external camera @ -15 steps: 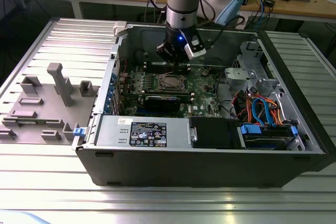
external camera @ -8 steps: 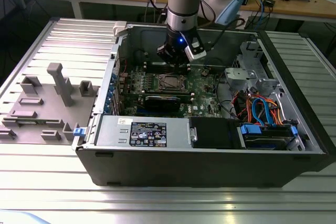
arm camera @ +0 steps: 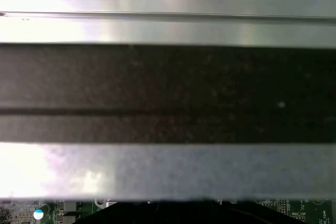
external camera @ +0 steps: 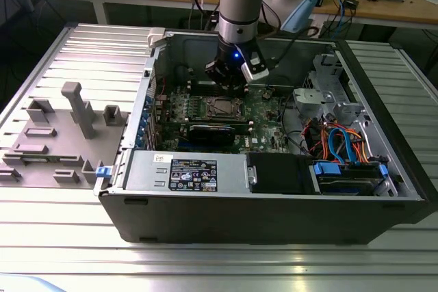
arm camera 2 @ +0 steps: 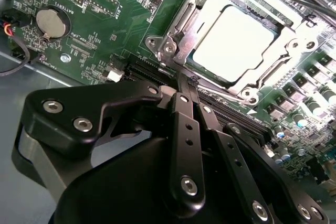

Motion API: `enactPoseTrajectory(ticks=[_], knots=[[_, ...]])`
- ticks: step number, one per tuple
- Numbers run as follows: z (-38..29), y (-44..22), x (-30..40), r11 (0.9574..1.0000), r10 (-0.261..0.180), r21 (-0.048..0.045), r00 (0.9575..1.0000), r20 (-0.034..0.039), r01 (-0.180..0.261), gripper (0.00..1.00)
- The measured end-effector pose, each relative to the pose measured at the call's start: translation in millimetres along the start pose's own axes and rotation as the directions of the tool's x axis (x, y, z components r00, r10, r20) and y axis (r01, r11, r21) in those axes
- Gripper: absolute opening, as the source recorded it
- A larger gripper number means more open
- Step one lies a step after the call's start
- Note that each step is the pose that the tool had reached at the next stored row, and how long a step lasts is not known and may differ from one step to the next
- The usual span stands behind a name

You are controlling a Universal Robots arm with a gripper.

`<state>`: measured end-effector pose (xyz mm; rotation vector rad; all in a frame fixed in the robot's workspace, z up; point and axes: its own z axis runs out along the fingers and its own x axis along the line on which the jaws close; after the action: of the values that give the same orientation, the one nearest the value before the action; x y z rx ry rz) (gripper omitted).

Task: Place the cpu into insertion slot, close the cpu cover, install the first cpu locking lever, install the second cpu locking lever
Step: 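Install the first cpu locking lever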

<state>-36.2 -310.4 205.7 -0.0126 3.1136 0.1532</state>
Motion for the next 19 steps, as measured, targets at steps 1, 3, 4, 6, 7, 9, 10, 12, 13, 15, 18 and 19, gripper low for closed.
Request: enactPoseTrajectory(ticks=[1, 3, 4, 6, 7, 9, 10, 12, 13, 15, 18, 19], knots=[[0.6, -0.1, 0.0, 1.0, 0.0, 0.0001, 1.0, 0.0, 0.0, 0.11], [1.0, -0.1, 0.0, 1.0, 0.0, 0.0002, 1.0, 0.0, 0.0, 0.11], [1.0, -0.1, 0.0, 1.0, 0.0, 0.0003, 1.0, -0.0001, 0.0, 0.11], [1.1, -0.1, 0.0, 1.0, 0.0, 0.0001, 1.0, 0.0, 0.0, 0.11], [1.0, -0.1, 0.0, 1.0, 0.0, -0.0001, 1.0, 0.0001, 0.0, 0.11], [0.6, 0.0, 0.0, 1.0, 0.0, -0.0002, 1.0, 0.0002, 0.0, 0.11], [-0.1, 0.0, 0.0, 1.0, 0.0, 0.0, 1.0, 0.0002, 0.0, 0.11], [-0.2, 0.1, -0.1, 1.0, 0.0, -0.0003, 1.0, 0.0003, 0.0, 0.11], [-0.2, 0.1, -0.1, 1.0, 0.0, -0.0001, 1.0, 0.0002, 0.0, 0.11], [0.2, -0.1, 0.0, 1.0, 0.0, 0.0009, 1.0, -0.0002, 0.0, 0.11], [1.8, -1.0, -0.1, 1.0, 0.0, 0.0012, 1.0, -0.0002, 0.0, 0.11], [2.1, -1.3, -0.1, 1.0, 0.0, 0.0013, 1.0, -0.0002, 0.0, 0.11]])
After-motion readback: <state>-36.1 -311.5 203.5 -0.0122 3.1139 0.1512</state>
